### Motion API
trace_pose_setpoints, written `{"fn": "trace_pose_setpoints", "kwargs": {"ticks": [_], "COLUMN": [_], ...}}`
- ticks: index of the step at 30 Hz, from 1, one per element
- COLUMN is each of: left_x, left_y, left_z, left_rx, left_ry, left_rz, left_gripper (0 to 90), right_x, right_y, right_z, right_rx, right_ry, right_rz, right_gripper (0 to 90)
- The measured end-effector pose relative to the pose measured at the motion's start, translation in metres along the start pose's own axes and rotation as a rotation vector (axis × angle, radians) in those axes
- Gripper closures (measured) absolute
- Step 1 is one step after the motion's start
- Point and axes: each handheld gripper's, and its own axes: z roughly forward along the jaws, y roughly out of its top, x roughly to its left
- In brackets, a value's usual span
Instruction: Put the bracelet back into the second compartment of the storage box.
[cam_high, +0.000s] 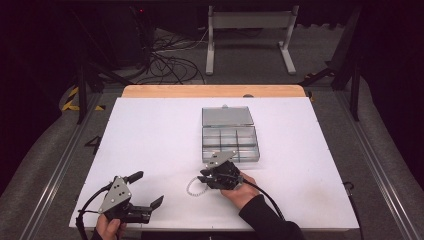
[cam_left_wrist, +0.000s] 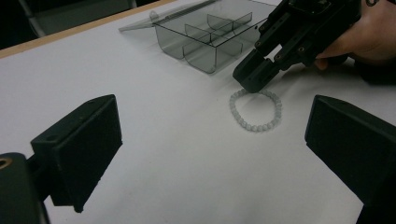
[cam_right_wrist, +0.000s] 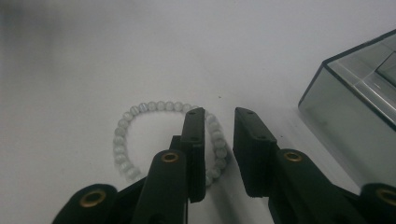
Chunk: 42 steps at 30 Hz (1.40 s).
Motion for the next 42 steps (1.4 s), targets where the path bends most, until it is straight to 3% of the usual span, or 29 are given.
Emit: {"fn": "trace_pose_setpoints", "kwargs": {"ticks": [23,32,42], "left_x": [0.001,0.001,0.002], "left_y": [0.000,0.000,0.000], "left_z": [0.000,0.000,0.000], "left_rx": [0.003,-0.002,0.000], "left_ry": [-0.004,-0.002,-0.002], "left_rz": [-0.002,0.000,-0.003], "left_gripper": [4.5,4.5,4.5], "right_x": [0.000,0.004,0.016], "right_y": [0.000,0.007,0.020], "right_z": [0.004,-0.007,-0.022], "right_rx": [0.013,-0.035,-0.082], "right_ry": [-0.020,-0.018,-0.006], "right_rz": [-0.017,-0.024,-0.064], "right_gripper": [84.5,84.7,84.7]}}
